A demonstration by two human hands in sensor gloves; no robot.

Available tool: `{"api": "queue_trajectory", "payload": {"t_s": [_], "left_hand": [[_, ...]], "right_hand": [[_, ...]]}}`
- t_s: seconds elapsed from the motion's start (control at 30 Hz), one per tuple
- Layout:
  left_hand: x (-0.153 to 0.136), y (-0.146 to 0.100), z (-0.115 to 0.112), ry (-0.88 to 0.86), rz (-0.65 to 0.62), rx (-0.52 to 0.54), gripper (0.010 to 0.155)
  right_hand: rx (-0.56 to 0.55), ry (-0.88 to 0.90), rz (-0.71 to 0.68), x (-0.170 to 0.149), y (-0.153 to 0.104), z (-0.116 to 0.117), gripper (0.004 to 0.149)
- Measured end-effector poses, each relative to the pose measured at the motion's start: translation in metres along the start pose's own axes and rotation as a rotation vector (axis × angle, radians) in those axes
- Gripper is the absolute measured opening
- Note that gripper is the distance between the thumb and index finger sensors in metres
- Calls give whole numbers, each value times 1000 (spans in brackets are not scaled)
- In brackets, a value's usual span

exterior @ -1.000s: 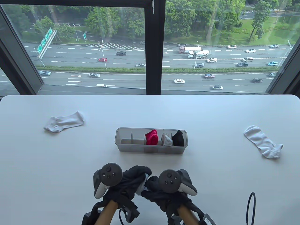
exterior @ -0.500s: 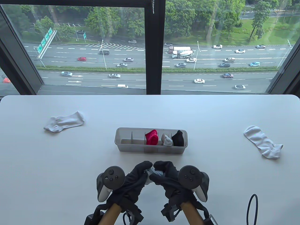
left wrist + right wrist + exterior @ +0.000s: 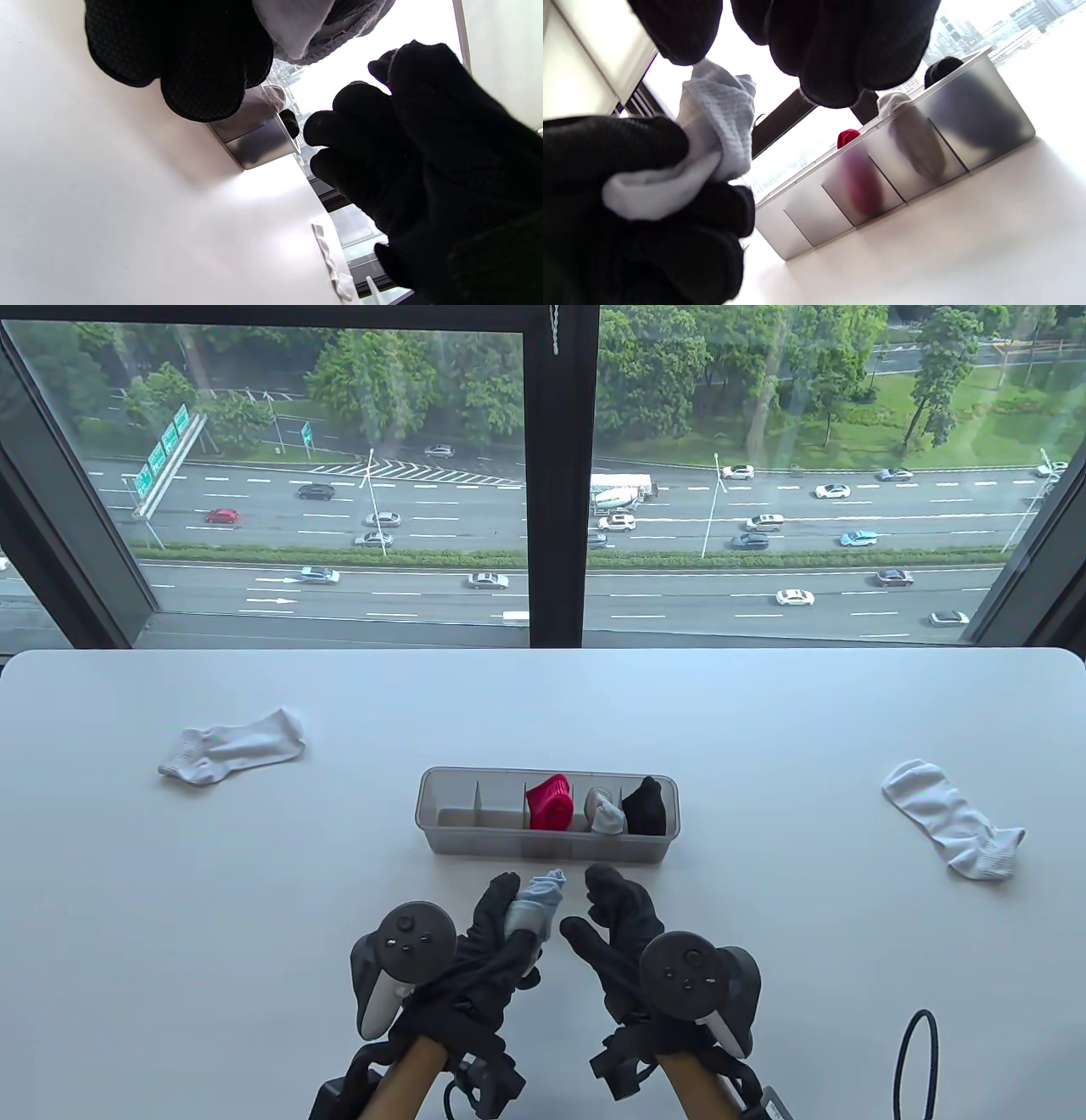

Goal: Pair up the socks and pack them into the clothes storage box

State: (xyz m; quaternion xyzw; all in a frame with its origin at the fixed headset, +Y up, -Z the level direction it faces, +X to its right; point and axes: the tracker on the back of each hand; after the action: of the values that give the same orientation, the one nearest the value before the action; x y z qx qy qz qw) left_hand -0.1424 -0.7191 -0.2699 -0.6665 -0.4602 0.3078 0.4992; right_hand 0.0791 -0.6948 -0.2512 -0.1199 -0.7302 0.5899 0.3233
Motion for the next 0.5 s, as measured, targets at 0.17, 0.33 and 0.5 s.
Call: {"api": "queue_trajectory", "payload": {"t_s": [0.17, 0.33, 0.5], "left_hand": [[-8, 2, -7, -151, -57, -144, 61], [0, 2, -16, -114, -89, -224, 92], [-2, 3, -14, -55, -77, -213, 75]], "right_hand": [[42, 75, -11, 7, 1, 9, 67], [21, 53, -13, 5, 1, 7, 63], [-10, -22, -67, 6, 1, 4, 48]]}}
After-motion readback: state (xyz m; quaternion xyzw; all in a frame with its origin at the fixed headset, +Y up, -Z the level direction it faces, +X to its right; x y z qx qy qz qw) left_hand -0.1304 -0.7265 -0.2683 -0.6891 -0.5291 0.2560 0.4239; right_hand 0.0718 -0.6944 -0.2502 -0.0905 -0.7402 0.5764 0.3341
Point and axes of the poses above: the tracker on the back of each hand, its own x axis roughly to the thumb side, its own y axis roughly from the wrist to the fingertips, z = x × y, and after that the axes turned 2 degrees about -y, right-handed
